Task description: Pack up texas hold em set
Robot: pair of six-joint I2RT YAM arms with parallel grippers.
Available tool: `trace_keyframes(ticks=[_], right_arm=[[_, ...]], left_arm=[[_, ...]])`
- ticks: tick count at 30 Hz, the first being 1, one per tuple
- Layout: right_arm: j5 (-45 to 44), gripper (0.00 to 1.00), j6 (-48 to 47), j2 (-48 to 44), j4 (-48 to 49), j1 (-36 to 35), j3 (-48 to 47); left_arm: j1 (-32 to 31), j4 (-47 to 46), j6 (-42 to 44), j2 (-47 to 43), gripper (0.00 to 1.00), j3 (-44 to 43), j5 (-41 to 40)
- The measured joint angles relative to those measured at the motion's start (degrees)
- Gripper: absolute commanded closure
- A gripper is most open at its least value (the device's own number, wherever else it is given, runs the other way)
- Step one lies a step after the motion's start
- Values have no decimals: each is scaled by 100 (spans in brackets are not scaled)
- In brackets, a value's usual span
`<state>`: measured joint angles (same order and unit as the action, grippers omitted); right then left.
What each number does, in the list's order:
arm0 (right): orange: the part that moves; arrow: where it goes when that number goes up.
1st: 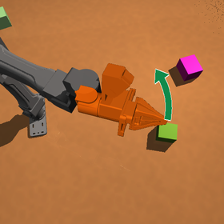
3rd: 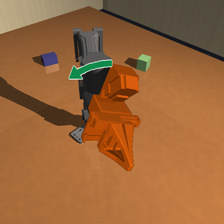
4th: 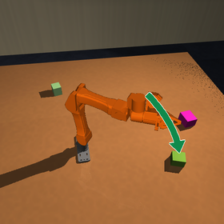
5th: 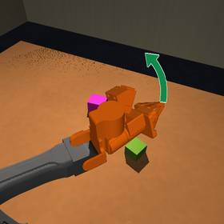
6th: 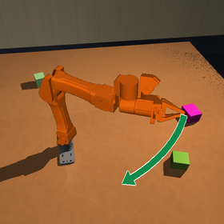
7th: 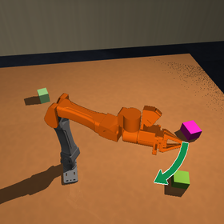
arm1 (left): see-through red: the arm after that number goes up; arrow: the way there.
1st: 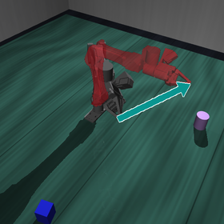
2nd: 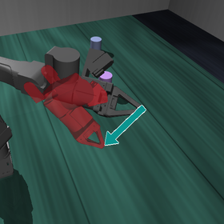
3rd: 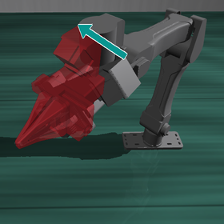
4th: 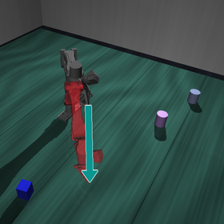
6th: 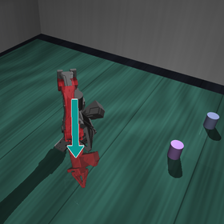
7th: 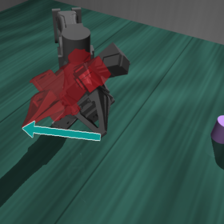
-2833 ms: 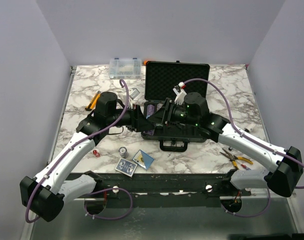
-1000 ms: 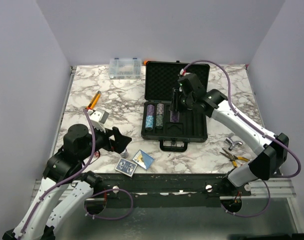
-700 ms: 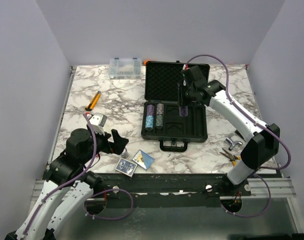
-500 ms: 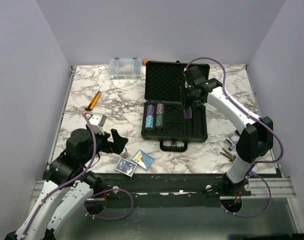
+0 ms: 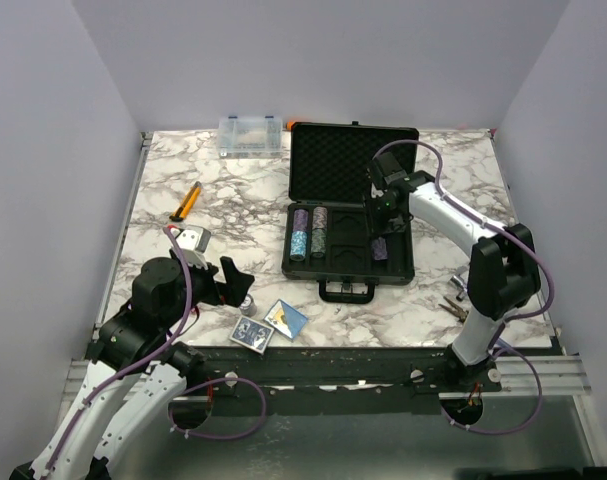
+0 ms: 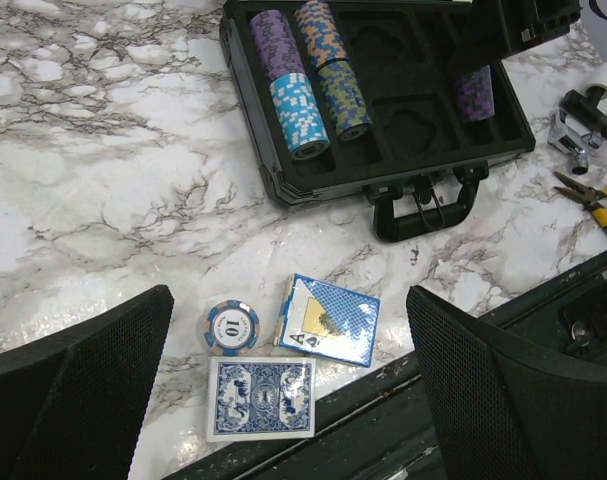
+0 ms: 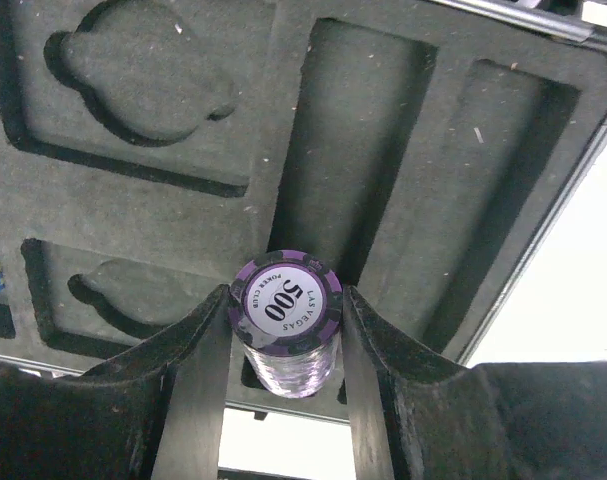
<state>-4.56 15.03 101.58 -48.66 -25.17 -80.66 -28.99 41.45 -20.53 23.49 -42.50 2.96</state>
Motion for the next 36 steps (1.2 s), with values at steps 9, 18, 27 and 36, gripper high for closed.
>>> trace_keyframes(ticks=[9, 18, 27, 36], right_arm=[[151, 99, 210, -264, 363, -9, 516], [138, 99, 457, -483, 577, -9, 835], [114, 99, 728, -629, 671, 0, 1043], [105, 61, 813, -649, 684, 0, 1073]], left_arm=[[0, 2, 0, 0, 2, 0, -44], [0, 0, 0, 4, 2, 0, -66], [0, 0, 0, 63, 2, 0, -68], [0, 0, 0, 146, 2, 0, -68]])
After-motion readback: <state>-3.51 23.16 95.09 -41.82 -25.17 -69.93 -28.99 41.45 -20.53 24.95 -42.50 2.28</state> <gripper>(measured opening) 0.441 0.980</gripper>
